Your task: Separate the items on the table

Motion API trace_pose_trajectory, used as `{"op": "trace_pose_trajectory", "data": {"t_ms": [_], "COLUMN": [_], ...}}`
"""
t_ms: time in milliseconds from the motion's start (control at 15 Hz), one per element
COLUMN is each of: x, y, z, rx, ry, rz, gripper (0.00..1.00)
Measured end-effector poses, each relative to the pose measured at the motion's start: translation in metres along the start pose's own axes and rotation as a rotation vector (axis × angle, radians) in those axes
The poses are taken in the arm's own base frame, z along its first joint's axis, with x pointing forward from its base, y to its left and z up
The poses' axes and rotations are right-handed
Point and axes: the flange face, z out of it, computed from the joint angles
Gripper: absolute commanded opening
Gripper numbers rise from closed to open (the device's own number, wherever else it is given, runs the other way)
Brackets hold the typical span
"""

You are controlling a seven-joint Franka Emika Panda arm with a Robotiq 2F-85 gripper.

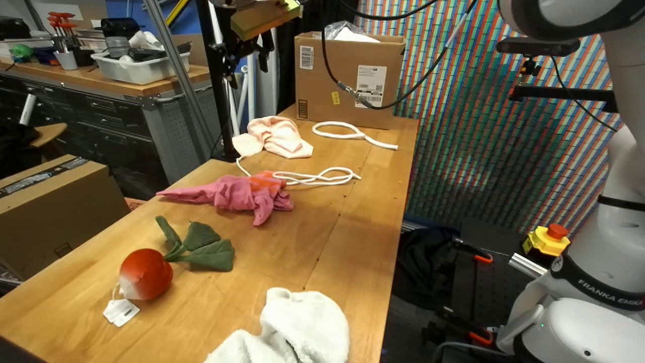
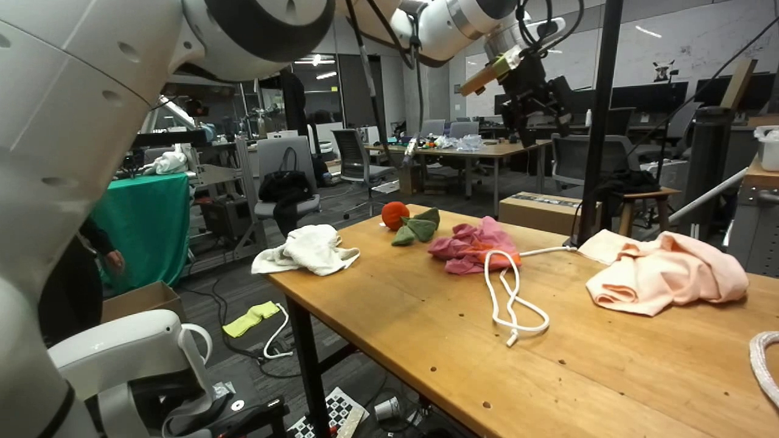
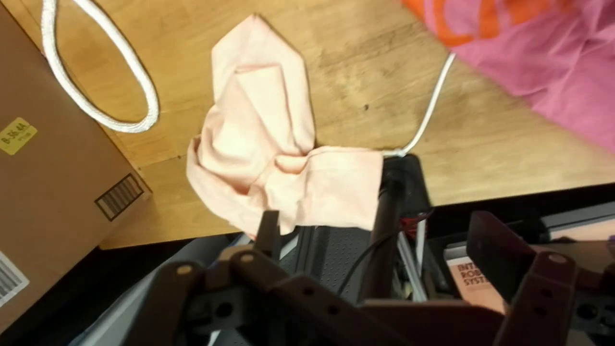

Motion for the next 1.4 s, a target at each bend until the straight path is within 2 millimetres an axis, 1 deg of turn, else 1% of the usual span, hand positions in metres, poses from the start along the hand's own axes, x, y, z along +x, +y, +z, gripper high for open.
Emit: {"op": "trace_pose_trajectory", "data": {"t_ms": [133,267,400,533,733,933,1200,1400], "x": [-0.025,-0.051,-0.077,-0.102,-0.138,-0.162,-0.178,-0.179], "y": [-0.027,-0.049,-0.065,-0.074,-0.075,-0.068,-0.059,-0.058], "z": [-0.011,-0.017,-0.02,-0.021,-0.018,-0.012,0.0,0.008], "rx": [0.021,0.045,0.08,0.118,0.164,0.195,0.235,0.275], "ry": [-0.041,-0.081,-0.13,-0.182,-0.258,-0.312,-0.36,-0.363], "rz": [-0.054,-0.098,-0.132,-0.16,-0.203,-0.249,-0.301,-0.321], "gripper": [1.0,1.0,1.0,1.0,1.0,1.0,1.0,1.0]}}
